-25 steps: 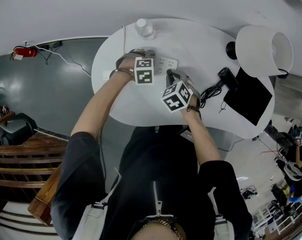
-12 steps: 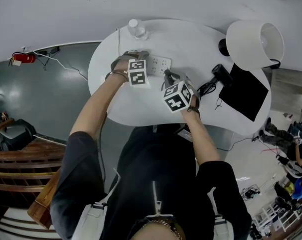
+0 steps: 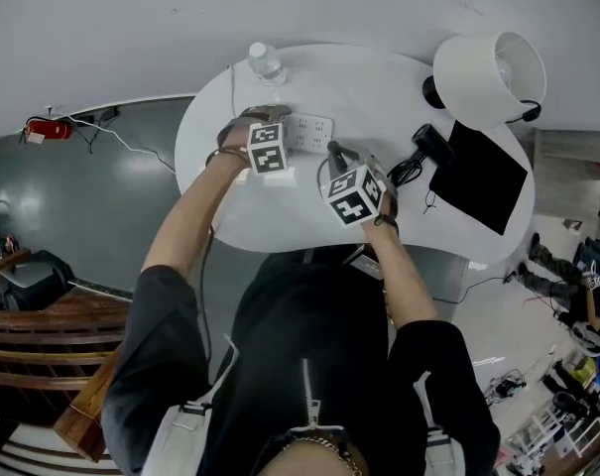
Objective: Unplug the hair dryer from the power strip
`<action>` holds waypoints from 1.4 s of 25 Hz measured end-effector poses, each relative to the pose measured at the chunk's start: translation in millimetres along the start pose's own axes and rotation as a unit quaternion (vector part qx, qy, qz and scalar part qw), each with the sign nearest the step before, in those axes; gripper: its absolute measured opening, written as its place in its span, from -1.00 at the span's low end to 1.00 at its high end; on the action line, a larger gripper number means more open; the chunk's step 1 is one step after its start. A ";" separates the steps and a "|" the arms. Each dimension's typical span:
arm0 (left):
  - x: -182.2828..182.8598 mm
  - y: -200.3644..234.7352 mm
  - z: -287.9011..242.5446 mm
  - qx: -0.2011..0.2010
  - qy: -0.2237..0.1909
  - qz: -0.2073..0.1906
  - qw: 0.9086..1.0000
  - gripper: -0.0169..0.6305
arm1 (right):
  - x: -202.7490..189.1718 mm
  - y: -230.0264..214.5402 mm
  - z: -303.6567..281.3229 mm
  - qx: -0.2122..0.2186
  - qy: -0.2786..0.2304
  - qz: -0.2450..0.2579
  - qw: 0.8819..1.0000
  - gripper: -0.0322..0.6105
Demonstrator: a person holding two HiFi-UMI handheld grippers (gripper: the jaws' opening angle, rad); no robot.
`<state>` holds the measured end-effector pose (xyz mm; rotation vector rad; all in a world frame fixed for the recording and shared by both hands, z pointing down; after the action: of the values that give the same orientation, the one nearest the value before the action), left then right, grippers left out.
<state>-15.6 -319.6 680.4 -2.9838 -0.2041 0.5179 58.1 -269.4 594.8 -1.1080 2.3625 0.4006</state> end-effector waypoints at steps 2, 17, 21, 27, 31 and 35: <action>4.4 0.7 7.1 0.014 -0.014 0.008 1.000 0.29 | 0.6 0.3 3.7 -0.002 -0.006 -0.001 1.000 -0.73; 14.3 -10.8 91.6 0.138 -0.131 0.100 0.976 -0.78 | 9.9 15.6 31.5 -0.013 -0.057 -0.006 0.998 -0.73; 13.8 -23.1 111.9 0.158 -0.154 0.124 0.968 -0.91 | 11.3 23.5 39.2 -0.007 -0.073 -0.007 0.997 -0.73; 11.2 -37.9 137.4 0.188 -0.174 0.151 0.955 -0.91 | 9.1 30.6 47.8 -0.011 -0.084 -0.006 0.996 -0.73; 9.7 -49.4 146.0 0.195 -0.183 0.161 0.950 -0.91 | 10.7 34.3 50.8 -0.011 -0.085 0.001 0.996 -0.73; 5.5 -58.3 152.0 0.200 -0.188 0.162 0.948 -0.91 | 11.6 39.4 53.6 -0.013 -0.090 -0.005 0.996 -0.74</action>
<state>-69.0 -249.0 543.7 -2.5032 0.3333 1.0246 37.8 -227.6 545.8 -1.0484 2.1998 0.5068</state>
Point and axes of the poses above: the fingertips, and each gripper's own axes: z backward along the fingers, y to its left, x out of its top, the point moved 1 cm from there along z, backward along the fingers, and after that the axes turned 2 degrees about -z, right-handed, at the moved point
